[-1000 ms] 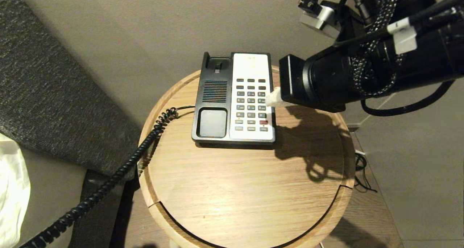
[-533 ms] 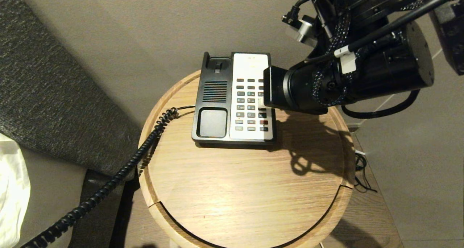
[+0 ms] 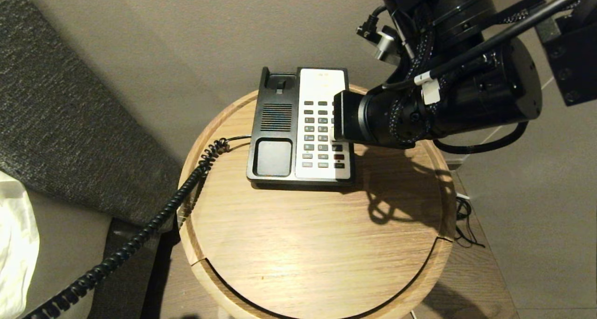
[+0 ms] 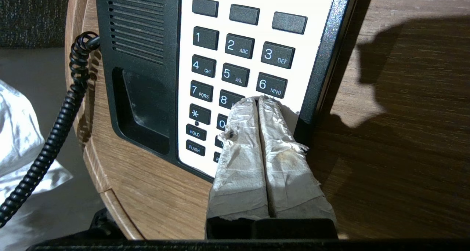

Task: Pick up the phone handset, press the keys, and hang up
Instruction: Dial the number

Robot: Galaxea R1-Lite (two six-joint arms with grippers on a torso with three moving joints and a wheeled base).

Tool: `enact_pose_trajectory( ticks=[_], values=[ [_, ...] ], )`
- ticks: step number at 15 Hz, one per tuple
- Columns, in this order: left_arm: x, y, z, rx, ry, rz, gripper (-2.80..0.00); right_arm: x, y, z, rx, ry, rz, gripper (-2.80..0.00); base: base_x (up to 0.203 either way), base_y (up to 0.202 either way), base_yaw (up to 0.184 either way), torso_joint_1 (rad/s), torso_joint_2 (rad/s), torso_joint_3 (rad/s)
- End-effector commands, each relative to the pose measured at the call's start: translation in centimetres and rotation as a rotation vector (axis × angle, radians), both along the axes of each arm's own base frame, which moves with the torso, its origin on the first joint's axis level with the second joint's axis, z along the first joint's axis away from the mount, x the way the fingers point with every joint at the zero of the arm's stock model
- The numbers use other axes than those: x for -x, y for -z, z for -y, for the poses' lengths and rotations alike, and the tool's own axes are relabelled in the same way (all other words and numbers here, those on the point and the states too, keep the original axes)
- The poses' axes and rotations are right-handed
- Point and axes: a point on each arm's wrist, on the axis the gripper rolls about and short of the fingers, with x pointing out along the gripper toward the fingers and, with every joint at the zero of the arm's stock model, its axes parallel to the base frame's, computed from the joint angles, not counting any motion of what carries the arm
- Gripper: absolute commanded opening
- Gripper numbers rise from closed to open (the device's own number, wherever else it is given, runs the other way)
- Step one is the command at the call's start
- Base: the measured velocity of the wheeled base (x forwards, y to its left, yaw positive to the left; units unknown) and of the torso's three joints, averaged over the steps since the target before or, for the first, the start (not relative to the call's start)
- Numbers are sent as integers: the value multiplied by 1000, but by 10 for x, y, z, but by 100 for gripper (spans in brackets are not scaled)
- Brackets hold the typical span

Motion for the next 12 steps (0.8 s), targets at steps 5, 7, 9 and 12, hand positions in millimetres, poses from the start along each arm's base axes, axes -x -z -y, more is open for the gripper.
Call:
enact_pose_trajectory(
  ticks=[5, 7, 9, 12],
  values=[
    [1, 1, -1, 3, 0, -2, -280, 4, -9, 4, -23, 4, 13, -280, 0, 0, 0, 0, 0, 0],
    [1, 0, -1, 4, 1, -2, -280, 10, -14, 10, -35, 1, 15, -280, 0, 0, 0, 0, 0, 0],
    [1, 0, -1, 5, 1, -1, -280, 15, -18, 14, -40, -1, 16, -280, 0, 0, 0, 0, 0, 0],
    [1, 0, -1, 4, 2, -1, -280, 21, -17, 18, -35, -11, -3, -280, 0, 0, 0, 0, 0, 0]
  ],
)
